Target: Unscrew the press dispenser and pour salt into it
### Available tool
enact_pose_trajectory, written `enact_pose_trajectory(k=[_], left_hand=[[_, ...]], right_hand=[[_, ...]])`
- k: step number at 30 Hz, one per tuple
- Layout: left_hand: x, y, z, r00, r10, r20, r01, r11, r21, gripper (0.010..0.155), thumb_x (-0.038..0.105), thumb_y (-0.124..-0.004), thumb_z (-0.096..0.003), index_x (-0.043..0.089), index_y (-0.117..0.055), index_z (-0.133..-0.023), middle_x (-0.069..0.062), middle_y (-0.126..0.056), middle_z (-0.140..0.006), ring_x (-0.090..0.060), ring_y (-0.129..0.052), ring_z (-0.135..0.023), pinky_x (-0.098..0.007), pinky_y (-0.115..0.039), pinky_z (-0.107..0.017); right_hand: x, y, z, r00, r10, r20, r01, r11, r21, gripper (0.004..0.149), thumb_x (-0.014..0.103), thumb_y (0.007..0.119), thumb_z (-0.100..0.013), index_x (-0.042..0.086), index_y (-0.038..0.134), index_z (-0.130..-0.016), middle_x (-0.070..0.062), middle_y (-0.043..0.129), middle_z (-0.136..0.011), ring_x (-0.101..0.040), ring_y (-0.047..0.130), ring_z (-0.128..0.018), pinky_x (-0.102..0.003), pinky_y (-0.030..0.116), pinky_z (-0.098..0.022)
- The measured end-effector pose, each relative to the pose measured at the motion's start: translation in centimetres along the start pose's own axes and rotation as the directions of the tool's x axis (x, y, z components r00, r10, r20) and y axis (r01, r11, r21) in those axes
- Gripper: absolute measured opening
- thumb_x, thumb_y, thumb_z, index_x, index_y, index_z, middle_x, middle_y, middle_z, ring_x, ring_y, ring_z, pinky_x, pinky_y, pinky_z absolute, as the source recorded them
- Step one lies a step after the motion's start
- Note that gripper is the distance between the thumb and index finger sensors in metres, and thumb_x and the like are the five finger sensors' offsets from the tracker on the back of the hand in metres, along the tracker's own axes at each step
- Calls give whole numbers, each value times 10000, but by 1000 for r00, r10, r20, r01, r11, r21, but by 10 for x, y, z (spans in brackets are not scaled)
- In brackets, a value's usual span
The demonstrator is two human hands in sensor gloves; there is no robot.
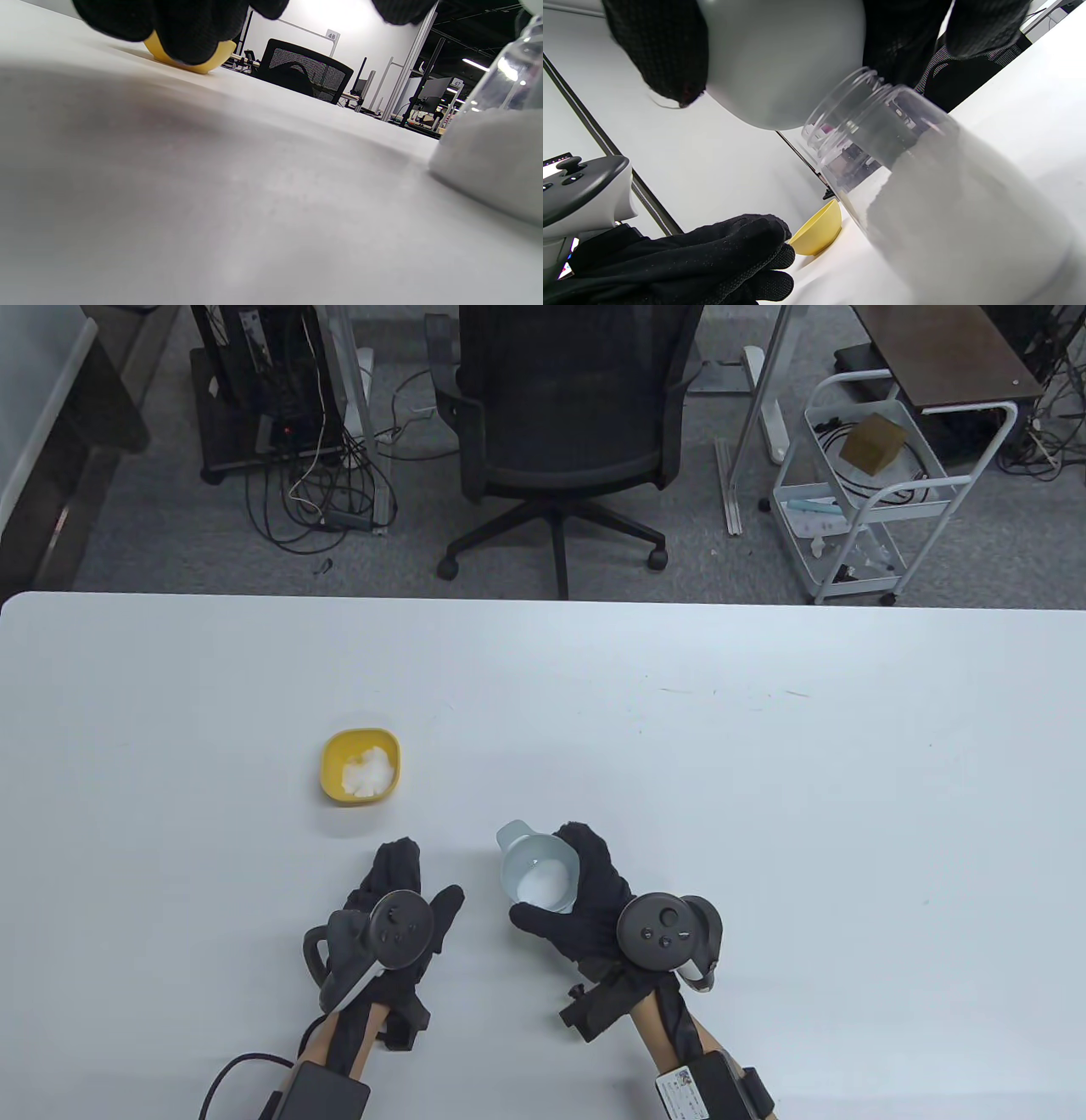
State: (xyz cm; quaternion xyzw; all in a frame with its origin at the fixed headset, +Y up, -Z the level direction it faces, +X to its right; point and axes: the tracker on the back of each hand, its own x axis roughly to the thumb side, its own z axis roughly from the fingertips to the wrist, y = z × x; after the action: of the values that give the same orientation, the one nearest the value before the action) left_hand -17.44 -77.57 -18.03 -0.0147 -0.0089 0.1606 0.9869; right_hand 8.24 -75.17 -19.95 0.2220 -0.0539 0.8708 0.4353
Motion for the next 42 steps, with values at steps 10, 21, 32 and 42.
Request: enact_pose_trajectory(k=[10,21,32,42], left_hand=[[-1,0,0,1000,2,0,-2,1000,1,948,607,-612,-584,-71,-368,-1199,-422,-546,-1161,-571,-751,-978,-703,-646,-654],[-1,0,0,1000,-1,0,1,1000,1,948,607,-612,-583,-72,-370,-1198,-423,-548,-1159,-571,-754,-976,-703,-648,-652],[1,0,1,1000,-19,11,19,1000,2,944,606,-612,-583,-70,-372,-1197,-423,-550,-1158,-569,-755,-975,-702,-650,-651],[1,0,1,1000,-17,10,17,1000,-3,947,607,-613,-583,-70,-371,-1199,-424,-549,-1159,-572,-752,-976,-702,-648,-653]], right_hand=[[4,-2,0,1000,-24,14,24,1000,-7,1046,527,827,-532,-165,288,-1102,-411,566,-1057,-552,742,-882,-737,556,-619],[-3,2,2,998,58,-12,-58,998,32,1041,558,805,-537,-142,287,-1107,-375,569,-1073,-526,741,-901,-747,556,-612],[-3,3,2,1000,-10,-22,10,1000,26,1045,546,817,-533,-149,287,-1107,-386,561,-1073,-539,724,-905,-746,550,-614],[-1,1,1,1000,-12,-16,12,999,31,1045,534,815,-538,-166,286,-1106,-400,557,-1071,-553,719,-903,-753,549,-612]])
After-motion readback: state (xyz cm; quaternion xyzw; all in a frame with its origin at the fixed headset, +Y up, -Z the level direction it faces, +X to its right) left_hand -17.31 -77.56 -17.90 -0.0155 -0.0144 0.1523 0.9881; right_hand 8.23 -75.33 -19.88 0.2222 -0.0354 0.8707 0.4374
